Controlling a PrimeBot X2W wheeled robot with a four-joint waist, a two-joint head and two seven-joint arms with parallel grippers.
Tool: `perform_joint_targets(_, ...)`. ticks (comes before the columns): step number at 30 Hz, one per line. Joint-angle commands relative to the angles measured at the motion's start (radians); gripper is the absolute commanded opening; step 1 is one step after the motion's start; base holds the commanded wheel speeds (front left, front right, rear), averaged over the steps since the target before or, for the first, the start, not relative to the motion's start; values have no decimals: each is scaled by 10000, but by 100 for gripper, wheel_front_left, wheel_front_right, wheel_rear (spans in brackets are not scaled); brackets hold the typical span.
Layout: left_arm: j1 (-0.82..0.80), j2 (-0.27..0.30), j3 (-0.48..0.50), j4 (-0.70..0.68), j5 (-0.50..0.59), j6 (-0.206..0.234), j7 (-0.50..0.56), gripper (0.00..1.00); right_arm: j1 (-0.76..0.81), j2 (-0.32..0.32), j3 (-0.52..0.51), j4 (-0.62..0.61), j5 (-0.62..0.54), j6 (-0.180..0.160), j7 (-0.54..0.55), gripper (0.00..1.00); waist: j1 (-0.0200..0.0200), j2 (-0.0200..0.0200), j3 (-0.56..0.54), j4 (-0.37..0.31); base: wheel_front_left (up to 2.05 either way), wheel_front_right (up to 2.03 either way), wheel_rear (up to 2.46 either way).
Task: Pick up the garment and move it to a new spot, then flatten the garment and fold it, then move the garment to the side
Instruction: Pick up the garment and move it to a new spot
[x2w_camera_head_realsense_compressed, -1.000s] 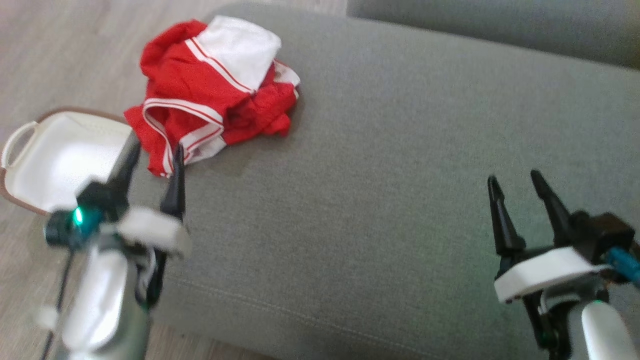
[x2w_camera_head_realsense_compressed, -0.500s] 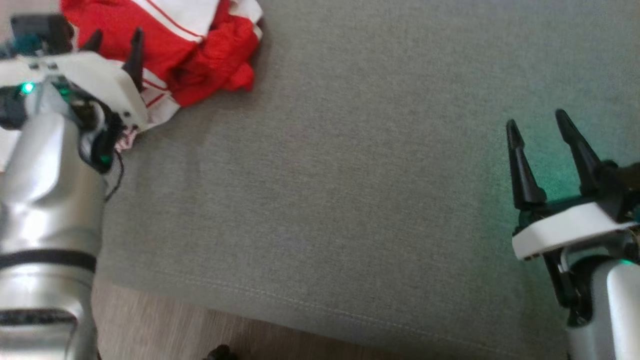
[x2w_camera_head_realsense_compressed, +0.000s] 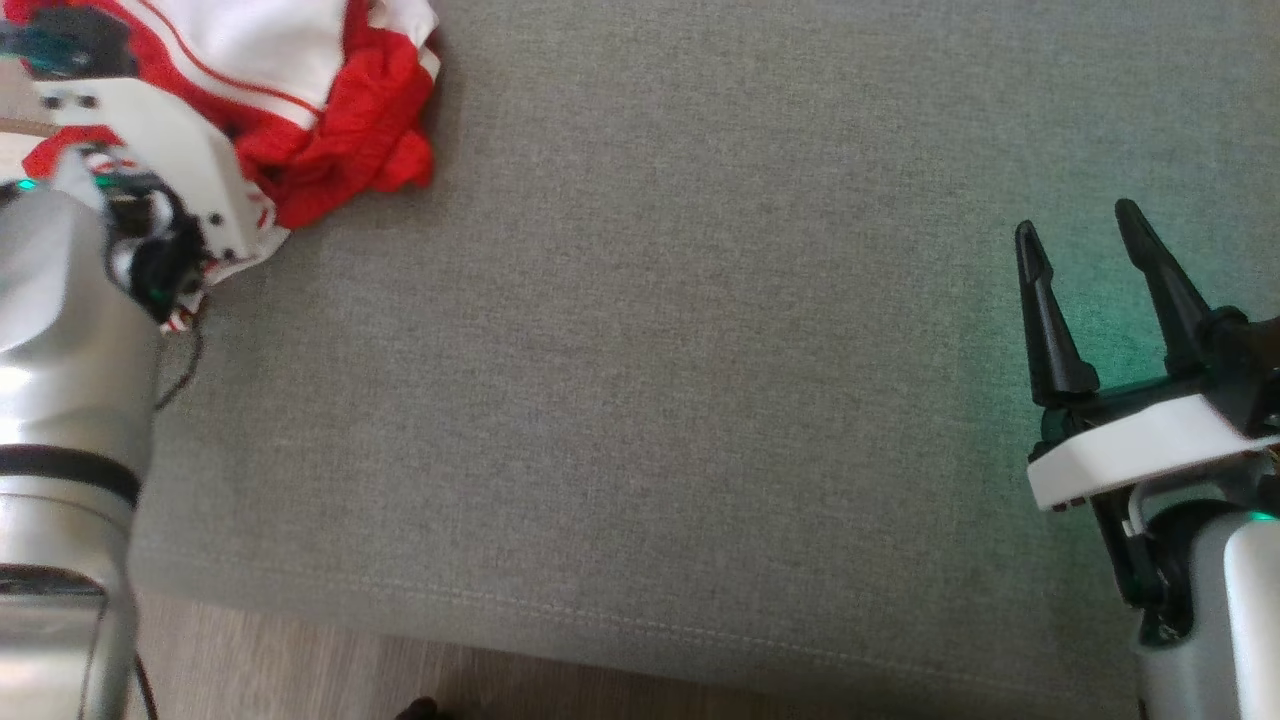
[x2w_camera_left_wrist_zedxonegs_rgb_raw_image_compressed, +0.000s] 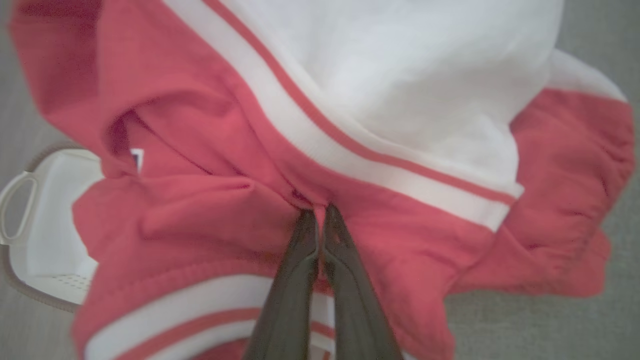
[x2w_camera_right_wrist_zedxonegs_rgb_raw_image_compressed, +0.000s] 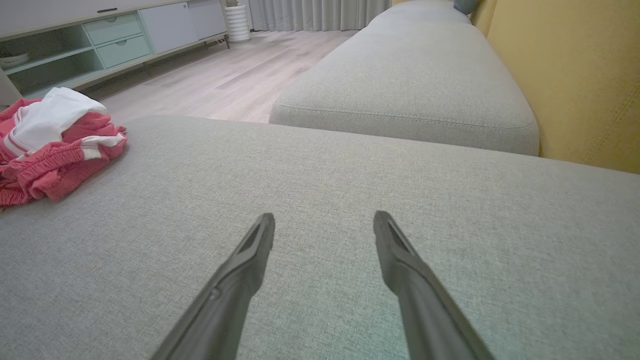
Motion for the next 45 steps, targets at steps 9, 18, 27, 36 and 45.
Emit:
perform_joint_targets(9, -440, 1078, 242, -691, 332, 529, -4185, 0, 30, 108, 10, -516, 61, 42, -57, 100, 0, 0, -577, 69, 0, 0, 0)
perform_joint_targets(18, -103, 1087, 326, -1749, 376, 846, -5746, 0, 296, 333, -99, -477, 151, 42, -214, 100, 0, 0, -1478, 119, 0, 0, 0)
perform_joint_targets(27, 1799, 883, 240, -5400, 565, 1462, -5961, 0, 762, 551, -121, -434, 316, 42, -468, 100, 0, 0, -2447, -348, 0, 0, 0)
perform_joint_targets(36, 4176, 209, -950, -9478, 740, 1820, -4970, 0, 1014, 614, -79, -496, 567, 42, -589, 100, 0, 0, -2843, -1729, 0, 0, 0)
perform_joint_targets(45, 4569, -1198, -2698, -10256, 732, 1510, -4397, 0, 903, 618, 81, -490, 846, 42, -607, 100, 0, 0, -2534, -3332, 0, 0, 0)
